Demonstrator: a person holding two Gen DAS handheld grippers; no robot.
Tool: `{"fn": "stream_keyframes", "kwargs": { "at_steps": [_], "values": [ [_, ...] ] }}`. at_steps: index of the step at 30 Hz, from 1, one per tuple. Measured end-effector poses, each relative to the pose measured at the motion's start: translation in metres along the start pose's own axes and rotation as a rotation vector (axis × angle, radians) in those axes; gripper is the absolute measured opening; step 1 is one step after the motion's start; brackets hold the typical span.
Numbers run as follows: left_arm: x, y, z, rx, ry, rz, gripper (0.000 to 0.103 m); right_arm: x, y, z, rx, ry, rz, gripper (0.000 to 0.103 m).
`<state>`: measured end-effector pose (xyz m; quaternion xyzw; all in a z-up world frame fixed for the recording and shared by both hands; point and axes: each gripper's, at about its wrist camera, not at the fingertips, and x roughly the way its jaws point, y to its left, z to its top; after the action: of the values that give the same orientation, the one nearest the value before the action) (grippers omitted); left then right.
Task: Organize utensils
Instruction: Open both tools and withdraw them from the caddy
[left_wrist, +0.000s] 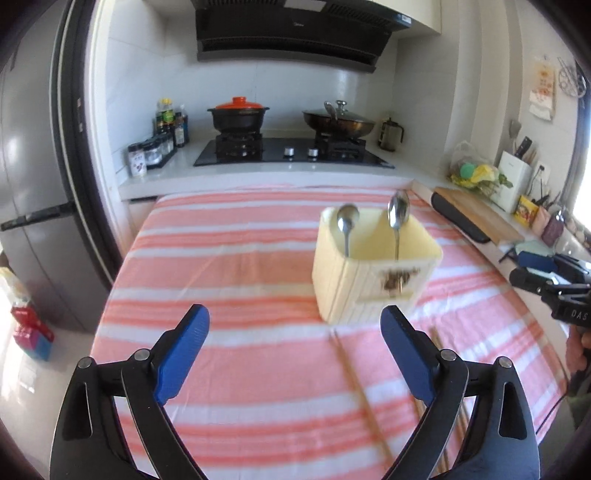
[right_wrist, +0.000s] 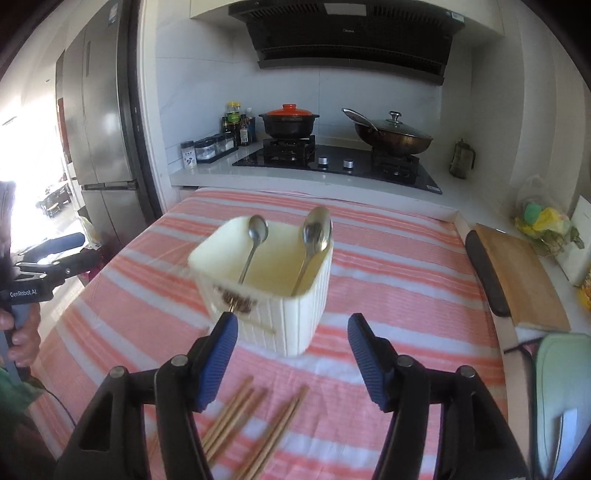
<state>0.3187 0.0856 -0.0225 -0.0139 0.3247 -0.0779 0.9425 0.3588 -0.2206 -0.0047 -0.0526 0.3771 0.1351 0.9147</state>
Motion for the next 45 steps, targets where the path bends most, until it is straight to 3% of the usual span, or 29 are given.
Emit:
{"fn": "stream_keyframes", "kwargs": {
  "at_steps": [3,7,10,13,27,39,45],
  "values": [
    [-0.033,0.009,-0.050,-0.057,0.043,0.028,0.095,-0.039,0.017,-0.058,0.082,-0.021,-0.018,0.066],
    [-0.077,0.019,-0.104,-0.201,0.037,-0.005,0.095,-0.077,0.038,-0.130,0.231,-0.032,-0.016,0.066],
    [-0.099,0.023,-0.128,-0.309,0.023,-0.056,0.095,-0.097,0.056,-0.167,0.204,-0.026,-0.063,0.066],
    [-0.111,0.018,-0.142,-0.334,0.013,-0.073,0.095,-0.116,0.067,-0.189,0.136,-0.028,-0.103,0.066],
    [-0.128,-0.010,-0.161,-0.263,0.029,-0.042,0.097,-0.160,0.074,-0.213,0.126,-0.131,-0.158,0.066],
    [-0.126,-0.019,-0.164,-0.232,0.038,-0.002,0.098,-0.144,0.066,-0.222,0.142,-0.098,-0.144,0.066],
    [-0.105,-0.016,-0.169,-0.237,0.089,0.030,0.098,-0.119,0.068,-0.226,0.140,-0.053,-0.126,0.066]
  ]
}}
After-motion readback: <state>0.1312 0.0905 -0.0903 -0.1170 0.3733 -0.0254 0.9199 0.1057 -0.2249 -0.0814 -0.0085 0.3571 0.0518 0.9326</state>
